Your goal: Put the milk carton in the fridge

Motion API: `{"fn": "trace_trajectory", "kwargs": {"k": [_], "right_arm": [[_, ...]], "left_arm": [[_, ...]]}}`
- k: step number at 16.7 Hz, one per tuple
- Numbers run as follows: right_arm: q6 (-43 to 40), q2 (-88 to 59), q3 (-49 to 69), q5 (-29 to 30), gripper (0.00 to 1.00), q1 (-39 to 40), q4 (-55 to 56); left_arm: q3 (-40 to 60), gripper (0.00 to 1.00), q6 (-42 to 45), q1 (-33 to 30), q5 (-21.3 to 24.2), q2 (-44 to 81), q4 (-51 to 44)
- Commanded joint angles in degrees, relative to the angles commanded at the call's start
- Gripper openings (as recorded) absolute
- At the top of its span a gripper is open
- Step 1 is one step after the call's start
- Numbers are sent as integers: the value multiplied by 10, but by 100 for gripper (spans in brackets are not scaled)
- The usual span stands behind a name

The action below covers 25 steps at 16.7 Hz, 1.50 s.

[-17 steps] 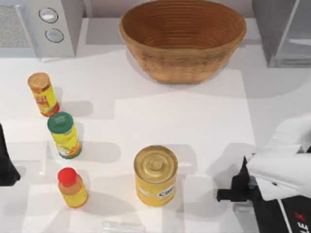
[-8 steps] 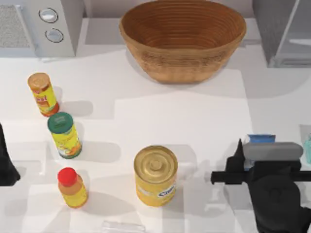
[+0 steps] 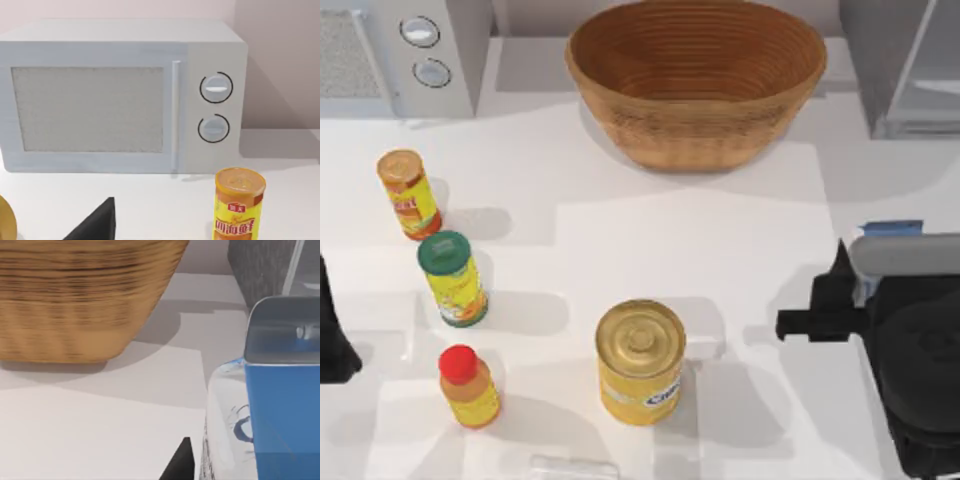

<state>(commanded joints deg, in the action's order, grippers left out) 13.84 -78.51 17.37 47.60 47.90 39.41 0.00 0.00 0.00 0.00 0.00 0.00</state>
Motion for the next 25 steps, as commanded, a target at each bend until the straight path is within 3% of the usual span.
{"fn": "trace_trajectory", "kwargs": {"k": [5, 13, 25], "right_arm": [[0, 109, 12, 2, 0, -1, -111], [-3, 128, 7, -13, 0, -15, -120], [-74, 463, -98, -250, 0, -262, -275]], "left_arm": [[0, 100, 0, 0, 0, 0, 0], [0, 100, 0, 0, 0, 0, 0], [0, 100, 0, 0, 0, 0, 0]]}}
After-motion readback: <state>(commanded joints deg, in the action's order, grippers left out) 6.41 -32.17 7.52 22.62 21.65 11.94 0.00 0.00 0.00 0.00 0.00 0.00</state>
